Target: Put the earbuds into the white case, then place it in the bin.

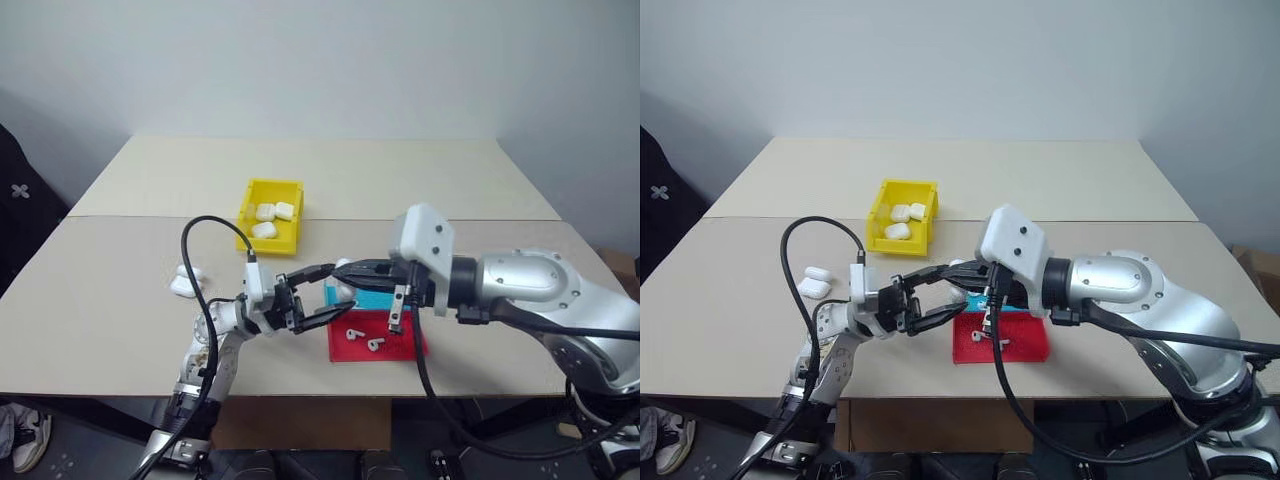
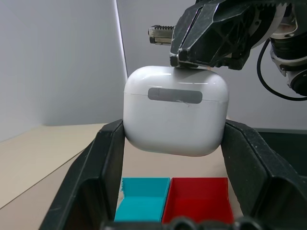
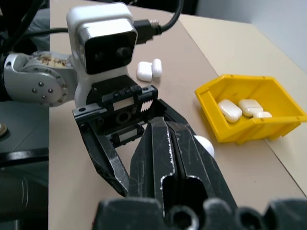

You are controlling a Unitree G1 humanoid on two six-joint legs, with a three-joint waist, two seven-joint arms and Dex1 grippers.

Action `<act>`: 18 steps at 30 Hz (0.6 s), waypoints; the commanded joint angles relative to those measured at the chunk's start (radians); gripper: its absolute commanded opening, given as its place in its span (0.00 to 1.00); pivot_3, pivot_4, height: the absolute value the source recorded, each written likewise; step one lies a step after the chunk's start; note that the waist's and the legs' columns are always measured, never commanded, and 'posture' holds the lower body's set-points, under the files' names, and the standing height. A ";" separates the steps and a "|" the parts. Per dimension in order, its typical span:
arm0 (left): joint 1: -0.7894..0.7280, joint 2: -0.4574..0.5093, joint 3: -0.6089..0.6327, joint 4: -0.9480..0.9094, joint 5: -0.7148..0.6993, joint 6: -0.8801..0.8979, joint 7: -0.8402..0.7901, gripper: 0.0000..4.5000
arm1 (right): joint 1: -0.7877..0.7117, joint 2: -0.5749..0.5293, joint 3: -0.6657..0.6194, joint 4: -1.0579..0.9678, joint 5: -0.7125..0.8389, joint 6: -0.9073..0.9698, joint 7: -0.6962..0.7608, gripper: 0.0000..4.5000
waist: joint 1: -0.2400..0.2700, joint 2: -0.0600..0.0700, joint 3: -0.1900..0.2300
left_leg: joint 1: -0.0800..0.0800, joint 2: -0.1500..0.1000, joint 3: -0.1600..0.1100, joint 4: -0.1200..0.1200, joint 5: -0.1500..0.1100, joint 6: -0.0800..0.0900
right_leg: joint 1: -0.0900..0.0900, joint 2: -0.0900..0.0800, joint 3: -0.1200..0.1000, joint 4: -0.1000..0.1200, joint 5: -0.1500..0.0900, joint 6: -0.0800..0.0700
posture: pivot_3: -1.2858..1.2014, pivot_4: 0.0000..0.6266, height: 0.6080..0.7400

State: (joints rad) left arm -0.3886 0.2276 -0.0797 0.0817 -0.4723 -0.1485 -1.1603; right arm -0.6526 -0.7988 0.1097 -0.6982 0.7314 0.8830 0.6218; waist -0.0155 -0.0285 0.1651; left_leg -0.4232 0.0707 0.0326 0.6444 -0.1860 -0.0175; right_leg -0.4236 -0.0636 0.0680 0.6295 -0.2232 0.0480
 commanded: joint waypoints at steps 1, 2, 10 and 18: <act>-0.019 -0.002 0.008 -0.035 -0.019 -0.023 -0.005 0.61 | 0.006 -0.015 -0.087 -0.012 0.012 -0.015 0.011 0.01 | 0.000 0.000 0.000 | 0.000 0.000 0.000 0.000 0.000 0.000 | 0.000 0.000 0.000 0.000 0.000 0.000 | 0.52 0.24 1.00; -0.020 -0.002 0.008 -0.035 -0.019 -0.023 -0.005 0.61 | 0.007 -0.012 -0.115 -0.008 0.031 -0.018 0.016 0.01 | 0.000 0.000 0.000 | 0.000 0.000 0.000 0.000 0.000 0.000 | 0.000 0.000 0.000 0.000 0.000 0.000 | 0.52 0.24 1.00; -0.058 0.026 0.045 -0.064 0.070 0.023 0.162 0.61 | 0.016 0.042 -0.363 0.062 0.186 -0.030 -0.036 0.01 | 0.001 0.000 0.000 | 0.000 0.000 0.000 0.000 0.000 0.000 | 0.000 0.000 0.000 0.000 0.000 0.000 | 0.52 0.24 1.00; -0.354 0.006 0.108 0.139 0.472 0.140 0.820 0.61 | 0.136 0.071 -0.359 0.029 0.173 -0.011 -0.124 0.01 | 0.004 -0.001 0.000 | 0.000 -0.001 -0.001 0.001 0.000 0.000 | 0.002 0.000 0.000 -0.001 0.000 0.003 | 0.52 0.24 1.00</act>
State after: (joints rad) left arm -0.7033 0.2382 0.0143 0.1979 -0.0610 -0.0427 -0.4526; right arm -0.5193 -0.7256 -0.2372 -0.6278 0.8904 0.8831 0.5104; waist -0.0118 -0.0290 0.1654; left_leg -0.4239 0.0697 0.0312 0.6452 -0.1858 -0.0172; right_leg -0.4220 -0.0634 0.0681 0.6283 -0.2227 0.0509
